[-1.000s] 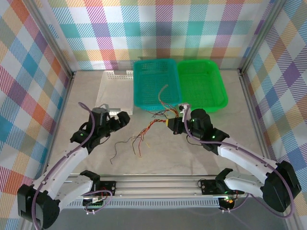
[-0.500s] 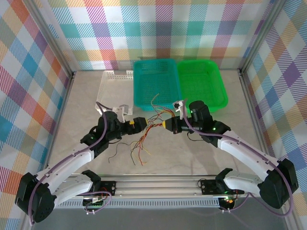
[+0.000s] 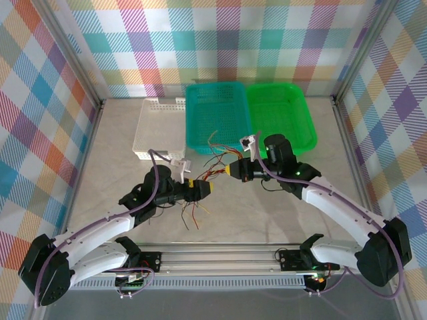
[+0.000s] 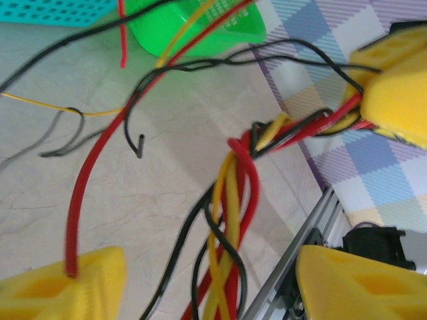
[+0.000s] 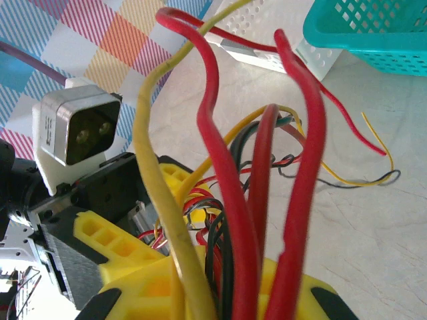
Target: Untangle the cables
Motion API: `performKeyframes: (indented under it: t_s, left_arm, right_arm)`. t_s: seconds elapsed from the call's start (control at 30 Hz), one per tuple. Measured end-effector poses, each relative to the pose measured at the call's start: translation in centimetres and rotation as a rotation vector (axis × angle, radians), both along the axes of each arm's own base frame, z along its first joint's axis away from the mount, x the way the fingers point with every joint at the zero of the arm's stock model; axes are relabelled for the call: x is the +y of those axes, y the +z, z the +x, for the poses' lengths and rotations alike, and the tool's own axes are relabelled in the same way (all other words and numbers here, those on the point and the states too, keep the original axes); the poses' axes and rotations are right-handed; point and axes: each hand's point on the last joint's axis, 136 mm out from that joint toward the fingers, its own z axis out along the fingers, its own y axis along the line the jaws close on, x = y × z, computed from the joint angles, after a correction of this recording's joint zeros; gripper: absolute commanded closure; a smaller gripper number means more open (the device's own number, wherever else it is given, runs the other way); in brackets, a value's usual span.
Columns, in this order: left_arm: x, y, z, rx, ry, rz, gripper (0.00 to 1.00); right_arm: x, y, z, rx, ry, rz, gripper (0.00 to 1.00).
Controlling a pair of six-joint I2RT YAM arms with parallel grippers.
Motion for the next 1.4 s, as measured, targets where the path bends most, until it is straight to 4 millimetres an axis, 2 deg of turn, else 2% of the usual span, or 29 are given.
performKeyframes:
  t_s: [0.07, 0.4, 0.53, 0.57, 0.7, 0.73, 0.83, 1.0, 1.2, 1.3, 1.4]
  left_arm:
    - [-0.1, 0.0, -0.2, -0.002, -0.009, 0.000, 0.49]
    - [-0.6, -0.2, -0.9, -0.014, -0.043, 0.012, 1.00]
    - [-0.7, -0.2, -1.1, -0.018, -0.051, 0.013, 1.00]
    - [-0.7, -0.2, -1.1, -0.018, -0.051, 0.013, 1.00]
    - [-0.6, -0.2, -0.9, -0.015, -0.033, 0.016, 1.00]
    - [-0.5, -0.3, -0.7, -0.009, -0.019, 0.018, 1.00]
    - [-0.4, -0.4, -0.2, 0.013, 0.020, 0.019, 1.00]
    - [-0.6, -0.5, 1.0, 0.066, 0.087, 0.011, 1.00]
    - [-1.4, -0.5, 1.4, 0.124, 0.127, 0.013, 1.00]
    - [-2.1, 0.0, 0.9, 0.121, 0.113, 0.014, 1.00]
    - [-3.1, 0.8, 0.0, 0.106, 0.086, 0.017, 1.00]
  right_arm:
    - [0.1, 0.0, 0.0, 0.005, 0.006, 0.002, 1.00]
    - [-0.1, -0.1, 0.3, 0.025, -0.001, 0.010, 1.00]
    - [-0.2, -0.1, 0.2, 0.035, -0.002, 0.015, 1.00]
    - [-0.2, -0.1, 0.2, 0.036, -0.003, 0.015, 0.95]
    - [-0.3, 0.2, 0.2, 0.051, -0.015, 0.023, 0.57]
    - [-0.5, 0.5, 0.1, 0.048, -0.021, 0.029, 0.50]
    - [-1.3, 2.1, -0.2, 0.015, -0.042, 0.055, 0.43]
    - [-2.5, 5.1, -1.2, -0.055, -0.062, 0.107, 0.39]
    - [-3.9, 6.9, -2.5, -0.106, -0.089, 0.131, 0.42]
    - [-4.1, 6.4, -2.8, -0.087, -0.094, 0.139, 0.48]
    - [-3.4, 4.2, -2.6, -0.010, -0.083, 0.136, 0.55]
